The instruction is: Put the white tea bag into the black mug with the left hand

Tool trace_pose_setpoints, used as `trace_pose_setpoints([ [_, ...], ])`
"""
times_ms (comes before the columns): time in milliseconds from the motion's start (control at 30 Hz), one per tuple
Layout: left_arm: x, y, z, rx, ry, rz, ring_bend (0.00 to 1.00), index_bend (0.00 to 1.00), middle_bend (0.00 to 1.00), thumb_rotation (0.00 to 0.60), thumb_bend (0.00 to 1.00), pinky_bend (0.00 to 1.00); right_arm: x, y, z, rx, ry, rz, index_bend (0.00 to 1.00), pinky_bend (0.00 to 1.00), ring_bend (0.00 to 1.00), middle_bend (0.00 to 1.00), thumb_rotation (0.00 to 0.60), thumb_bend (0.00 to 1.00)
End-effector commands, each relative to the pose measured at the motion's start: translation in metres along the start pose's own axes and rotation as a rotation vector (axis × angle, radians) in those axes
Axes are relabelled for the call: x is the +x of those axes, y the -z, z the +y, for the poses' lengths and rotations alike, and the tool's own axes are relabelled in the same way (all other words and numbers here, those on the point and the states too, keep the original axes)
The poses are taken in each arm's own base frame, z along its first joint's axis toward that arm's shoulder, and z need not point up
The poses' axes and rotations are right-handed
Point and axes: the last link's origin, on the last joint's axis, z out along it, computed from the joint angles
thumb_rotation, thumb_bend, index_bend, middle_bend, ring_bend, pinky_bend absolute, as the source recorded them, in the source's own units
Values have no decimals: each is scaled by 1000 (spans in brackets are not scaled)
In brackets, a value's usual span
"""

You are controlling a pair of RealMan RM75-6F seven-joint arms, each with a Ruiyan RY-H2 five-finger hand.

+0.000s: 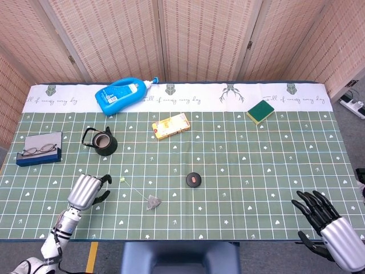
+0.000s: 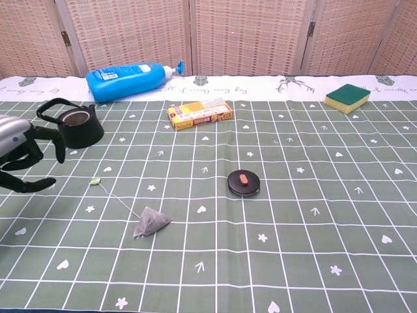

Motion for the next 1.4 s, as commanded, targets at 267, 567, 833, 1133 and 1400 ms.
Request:
trace_pose_setpoints([
  [267,-24,-24,10,-2,15,-17,1000,461,1000,600,332,1000,-5,3,-6,38,16,-10,0,0,0,0,600,423],
  [567,-43,-39,14,-1,6,-69,1000,461,1000,600,332,1000,-4,7,-8,53,17,2,0,0,0,0,600,423],
  [833,-53,-49,15,-3,6,-88,1000,470,1000,600,332,1000,-5,7,-8,61,19,-3,0,0,0,0,600,423],
  [1133,-58,-53,12,12,1,-93,1000,512,1000,600,331,1000,-5,7,-9,62,21,-5,0,0,0,0,600,423],
  [1400,-60,-55,11,15,-7,-92,1000,518,1000,600,332,1000,-6,7,-9,63,22,-7,0,0,0,0,600,424],
])
